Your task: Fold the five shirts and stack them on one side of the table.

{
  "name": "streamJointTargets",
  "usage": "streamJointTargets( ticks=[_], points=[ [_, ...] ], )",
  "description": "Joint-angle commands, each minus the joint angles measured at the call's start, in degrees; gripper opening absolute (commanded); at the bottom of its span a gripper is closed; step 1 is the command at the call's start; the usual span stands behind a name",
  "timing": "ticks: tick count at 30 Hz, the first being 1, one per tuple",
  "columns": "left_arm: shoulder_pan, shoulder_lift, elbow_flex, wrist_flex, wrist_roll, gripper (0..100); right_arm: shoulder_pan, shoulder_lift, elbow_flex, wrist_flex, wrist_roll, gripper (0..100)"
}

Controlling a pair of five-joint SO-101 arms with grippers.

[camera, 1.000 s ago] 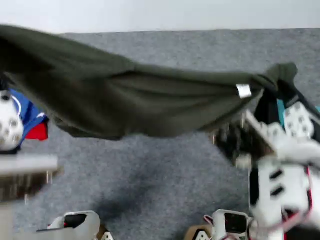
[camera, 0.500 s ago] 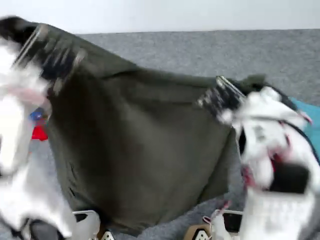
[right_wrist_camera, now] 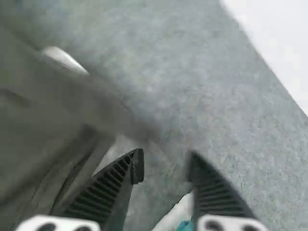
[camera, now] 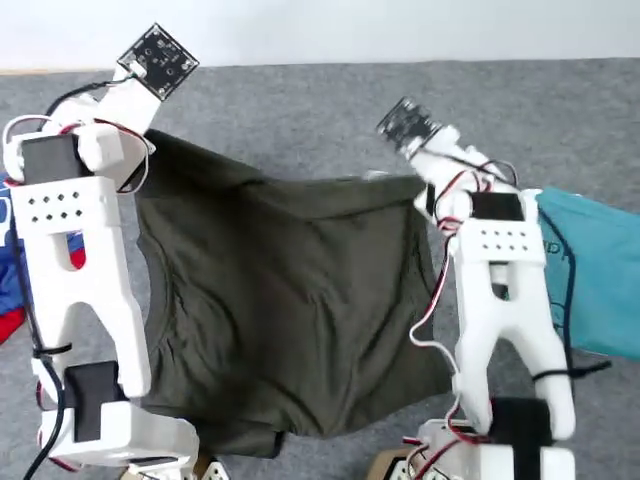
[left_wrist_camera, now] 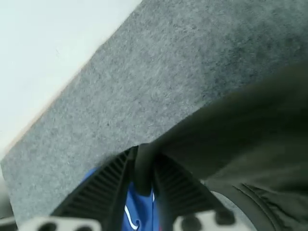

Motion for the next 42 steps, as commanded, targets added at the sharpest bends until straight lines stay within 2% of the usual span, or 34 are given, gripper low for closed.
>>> streamJointTargets(
  ticks=[1,7,12,17,24,32,35,38,42],
  points=[
    [-0.62,-0.18,-0.22,-1.41,0.70,0,1.01,1.89,-6.24,-1.45,-3.78,22.6],
    [0.62,-0.18,3.21,-3.43,0.70,0,-0.04,7.87,-8.44,0.66,-3.78,21.4],
    [0.97,-0.18,9.01,-8.18,0.70,0,-3.30,20.35,-17.49,0.84,-4.31,20.6],
    [0.97,-0.18,13.76,-11.87,0.70,0,-5.85,37.14,-35.16,3.38,-12.48,20.6],
    [0.97,-0.18,15.43,-13.63,0.70,0,-9.89,59.12,-61.45,16.22,-17.23,20.5],
    [0.88,-0.35,15.43,-13.63,0.79,0,-10.51,74.42,-83.52,34.07,-18.11,20.3],
    [0.88,-0.62,15.43,-13.54,0.79,0,-9.71,77.41,-90.81,40.31,-17.85,15.2],
    [0.88,-0.70,15.43,-13.45,0.79,0,-8.66,79.87,-95.56,46.29,-13.01,8.5],
    [0.88,-0.70,15.43,-13.36,0.79,0,-6.02,81.89,-98.81,51.12,-10.46,7.6]
  ],
)
